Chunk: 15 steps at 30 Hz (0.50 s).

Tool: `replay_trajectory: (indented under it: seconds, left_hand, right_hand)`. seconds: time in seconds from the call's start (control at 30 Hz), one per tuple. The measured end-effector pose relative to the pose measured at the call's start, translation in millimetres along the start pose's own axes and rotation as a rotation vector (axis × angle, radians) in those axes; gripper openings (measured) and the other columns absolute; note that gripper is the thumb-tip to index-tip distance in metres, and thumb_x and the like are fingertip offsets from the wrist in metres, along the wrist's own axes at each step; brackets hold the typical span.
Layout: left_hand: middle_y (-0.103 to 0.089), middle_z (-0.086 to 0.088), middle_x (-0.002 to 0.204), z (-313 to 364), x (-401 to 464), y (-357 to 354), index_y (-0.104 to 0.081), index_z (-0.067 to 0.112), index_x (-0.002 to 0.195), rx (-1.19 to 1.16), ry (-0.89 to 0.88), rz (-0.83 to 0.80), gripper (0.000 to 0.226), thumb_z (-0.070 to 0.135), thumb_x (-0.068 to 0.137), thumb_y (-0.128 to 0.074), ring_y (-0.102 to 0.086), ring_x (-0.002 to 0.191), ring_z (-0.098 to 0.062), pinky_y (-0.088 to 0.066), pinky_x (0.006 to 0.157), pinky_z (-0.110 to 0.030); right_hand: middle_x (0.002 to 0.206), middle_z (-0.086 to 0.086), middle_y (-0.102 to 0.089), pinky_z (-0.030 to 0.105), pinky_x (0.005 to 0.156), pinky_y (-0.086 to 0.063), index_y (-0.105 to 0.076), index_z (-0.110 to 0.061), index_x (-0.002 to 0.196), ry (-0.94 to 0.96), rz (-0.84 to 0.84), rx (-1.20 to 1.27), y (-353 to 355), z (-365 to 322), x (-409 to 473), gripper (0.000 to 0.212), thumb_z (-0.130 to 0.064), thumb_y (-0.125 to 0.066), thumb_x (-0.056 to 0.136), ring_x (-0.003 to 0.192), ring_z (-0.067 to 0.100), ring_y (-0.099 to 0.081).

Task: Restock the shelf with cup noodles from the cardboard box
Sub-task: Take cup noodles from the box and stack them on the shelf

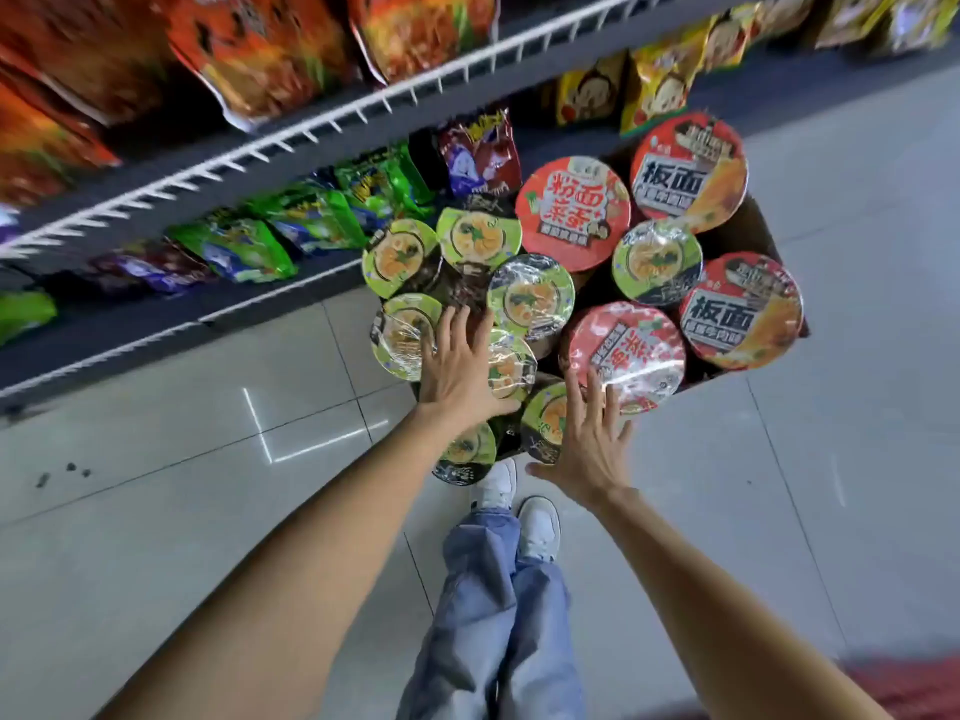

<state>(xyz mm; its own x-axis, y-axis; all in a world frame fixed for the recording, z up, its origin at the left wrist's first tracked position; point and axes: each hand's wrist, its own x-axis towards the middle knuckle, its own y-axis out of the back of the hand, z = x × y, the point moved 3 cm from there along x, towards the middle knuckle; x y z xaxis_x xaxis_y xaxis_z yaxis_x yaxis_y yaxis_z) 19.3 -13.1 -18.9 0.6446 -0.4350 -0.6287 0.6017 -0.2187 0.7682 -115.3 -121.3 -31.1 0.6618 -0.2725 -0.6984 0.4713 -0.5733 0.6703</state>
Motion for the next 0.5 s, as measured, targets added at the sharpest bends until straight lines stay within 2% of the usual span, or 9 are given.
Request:
replay_trajectory:
  seconds: [0.07,0.17,0.3,0.37,0.5]
  left_hand:
    - [0.008,-0.014,0.157,10,9,-12,0.008,0.017,0.149,0.002,0.05,-0.083,0.128,0.067,0.062,-0.071,0.011,0.145,-0.029,0.01,0.111,-0.058]
    - [0.017,-0.015,0.156,11,12,-25,0.02,0.017,0.147,0.069,0.054,-0.134,0.136,0.06,0.061,-0.076,0.018,0.144,-0.029,0.012,0.107,-0.063]
    - [0.018,-0.016,0.156,4,14,-28,0.031,0.016,0.142,0.187,0.038,-0.14,0.14,0.054,0.063,-0.078,0.018,0.143,-0.03,0.012,0.108,-0.065]
    - [0.012,-0.015,0.157,9,13,-24,0.027,0.013,0.143,0.221,0.04,-0.124,0.134,0.048,0.067,-0.078,0.014,0.145,-0.029,0.014,0.106,-0.063]
    - [-0.014,-0.02,0.153,20,8,-20,0.01,0.008,0.148,0.256,0.014,-0.001,0.111,0.023,0.076,-0.072,-0.008,0.144,-0.032,0.008,0.111,-0.06]
  right_hand:
    - [0.155,0.006,0.028,0.064,0.11,-0.01,0.032,-0.028,0.141,-0.068,-0.017,0.034,-12,0,6,0.135,-0.051,-0.079,0.067,0.143,0.036,0.018]
    - [0.155,0.01,0.026,0.062,0.112,-0.014,0.036,-0.029,0.133,-0.091,0.038,0.034,-27,0,11,0.131,-0.046,-0.078,0.071,0.144,0.037,0.012]
    - [0.156,0.019,0.0,0.055,0.104,-0.035,0.014,-0.025,0.15,-0.083,0.148,0.104,-22,-1,11,0.123,-0.037,-0.079,0.07,0.14,0.042,-0.01]
    - [0.152,0.021,-0.008,0.051,0.101,-0.037,0.005,-0.023,0.151,-0.084,0.187,0.166,-13,-1,1,0.122,-0.033,-0.081,0.065,0.135,0.042,-0.017]
    - [0.143,0.027,-0.026,0.048,0.098,-0.032,-0.011,-0.015,0.15,-0.02,0.409,0.209,15,10,-36,0.119,-0.031,-0.081,0.055,0.119,0.043,-0.033]
